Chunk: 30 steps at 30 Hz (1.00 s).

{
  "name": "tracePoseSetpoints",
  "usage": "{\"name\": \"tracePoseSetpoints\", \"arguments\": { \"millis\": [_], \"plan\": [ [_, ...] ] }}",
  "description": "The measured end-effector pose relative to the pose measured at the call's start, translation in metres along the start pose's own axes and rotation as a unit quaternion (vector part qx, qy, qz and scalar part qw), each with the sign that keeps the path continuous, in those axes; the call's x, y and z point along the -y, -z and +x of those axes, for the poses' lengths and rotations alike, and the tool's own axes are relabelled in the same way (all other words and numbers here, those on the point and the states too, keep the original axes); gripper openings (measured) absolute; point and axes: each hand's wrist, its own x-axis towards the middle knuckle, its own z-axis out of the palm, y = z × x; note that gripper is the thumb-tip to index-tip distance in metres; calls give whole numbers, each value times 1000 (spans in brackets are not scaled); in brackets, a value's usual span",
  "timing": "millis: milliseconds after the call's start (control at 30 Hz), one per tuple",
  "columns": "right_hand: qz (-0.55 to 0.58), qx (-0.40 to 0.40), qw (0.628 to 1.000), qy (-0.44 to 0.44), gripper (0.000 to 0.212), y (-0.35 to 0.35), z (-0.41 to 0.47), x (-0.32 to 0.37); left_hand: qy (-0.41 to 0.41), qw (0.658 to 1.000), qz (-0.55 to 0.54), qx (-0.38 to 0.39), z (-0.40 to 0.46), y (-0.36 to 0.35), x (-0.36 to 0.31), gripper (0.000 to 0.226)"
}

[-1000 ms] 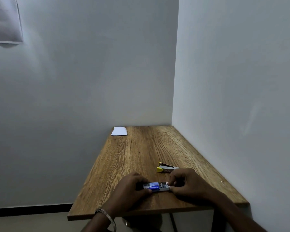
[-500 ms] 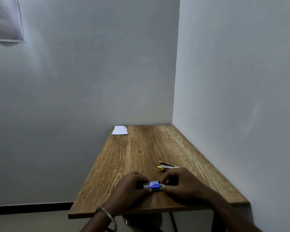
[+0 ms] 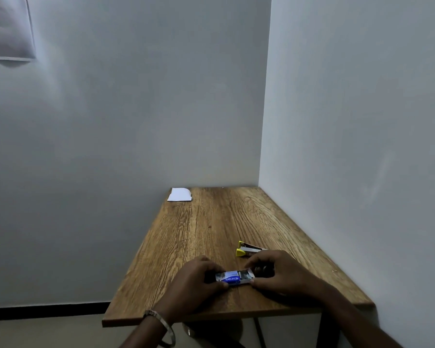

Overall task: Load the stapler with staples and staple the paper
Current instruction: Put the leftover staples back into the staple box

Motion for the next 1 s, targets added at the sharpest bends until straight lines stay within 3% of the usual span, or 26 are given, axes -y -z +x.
{"name": "tracePoseSetpoints", "arguments": {
  "millis": [267,467,667,1000],
  "plan": [
    [10,11,999,-33,23,-6,12,-1,2,1000,-2,-3,0,1,-2,36],
    [57,54,996,-47,32,6,14,0,1,1000,0,1,0,1,-3,36],
    [72,18,996,-47,18,8,-3,-9,-1,1000,-4,0,0,1,-2,36],
    [89,1,996,-7,11,-4,5,2,-5,1000,7,-6,1,0,-2,36]
  ]
}}
